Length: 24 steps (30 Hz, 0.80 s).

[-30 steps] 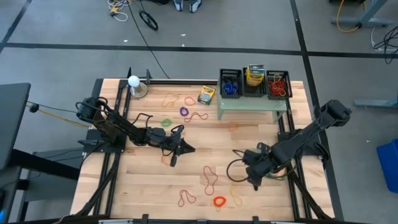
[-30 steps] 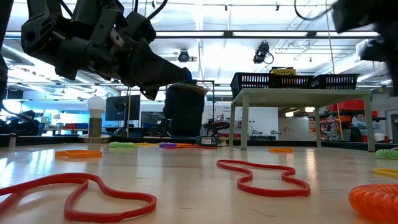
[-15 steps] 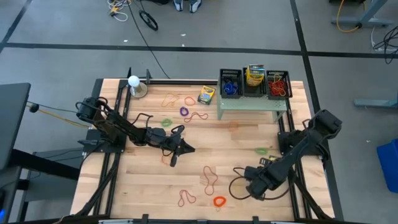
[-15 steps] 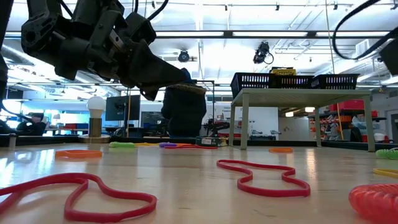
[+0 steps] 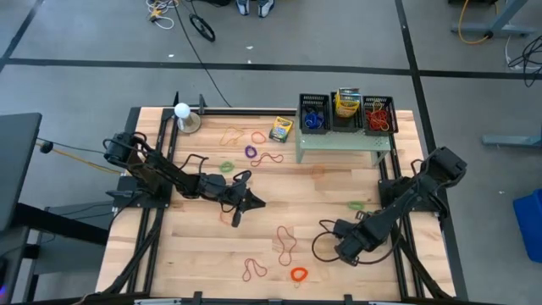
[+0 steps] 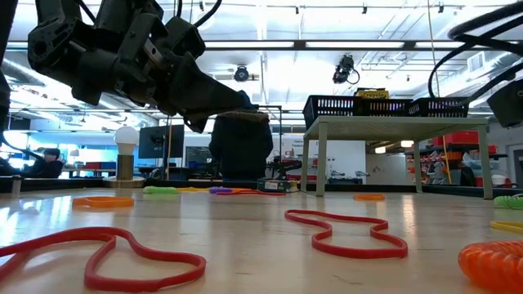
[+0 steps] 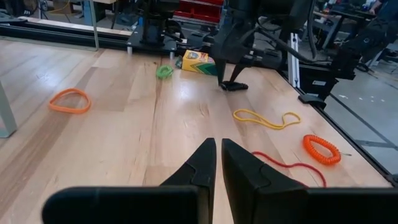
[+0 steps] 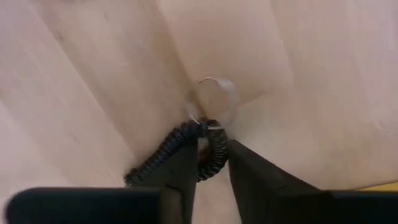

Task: Pick & Place Office Desk Supplies
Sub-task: Put the black spring keychain into the left black basket on the shelf

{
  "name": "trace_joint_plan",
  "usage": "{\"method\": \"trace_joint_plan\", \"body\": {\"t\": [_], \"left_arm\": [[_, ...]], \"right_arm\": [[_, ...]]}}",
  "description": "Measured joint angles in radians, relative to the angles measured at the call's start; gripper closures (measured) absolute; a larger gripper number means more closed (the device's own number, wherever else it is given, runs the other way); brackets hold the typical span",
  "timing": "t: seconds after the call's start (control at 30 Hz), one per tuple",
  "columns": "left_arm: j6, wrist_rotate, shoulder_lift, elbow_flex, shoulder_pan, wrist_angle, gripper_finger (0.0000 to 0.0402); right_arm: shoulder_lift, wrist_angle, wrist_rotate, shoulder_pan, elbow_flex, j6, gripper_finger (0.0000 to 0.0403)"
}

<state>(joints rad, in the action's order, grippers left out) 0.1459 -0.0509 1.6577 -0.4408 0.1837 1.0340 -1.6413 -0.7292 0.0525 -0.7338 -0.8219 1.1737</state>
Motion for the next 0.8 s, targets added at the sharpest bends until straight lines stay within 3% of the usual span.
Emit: {"method": "trace_joint_plan", "body": {"t": [0.2, 0.4, 0.57, 0.8], "left_arm": [[0.059, -0.041, 0.000, 0.000, -0.010, 0.031, 0.0371], [0.061, -0.069, 0.000, 0.001, -0.030, 0.043, 0.0380], [0.026, -0.076, 0.000, 0.001, -0.043, 0.043, 0.0392], [0.026, -0.087, -0.001, 0.008, -0.067, 0.092, 0.0392]], "right_arm": [[0.048, 0.013, -0.019, -0.002, 0.004, -0.003, 0.0390], [0.142, -0.012, -0.048, 0.018, -0.025, 0.022, 0.0379], [0.184, -0.181, -0.173, 0.079, -0.193, -0.064, 0.0393], [0.183, -0.429, -0.338, 0.276, -0.503, -0.293, 0.0386]]}}
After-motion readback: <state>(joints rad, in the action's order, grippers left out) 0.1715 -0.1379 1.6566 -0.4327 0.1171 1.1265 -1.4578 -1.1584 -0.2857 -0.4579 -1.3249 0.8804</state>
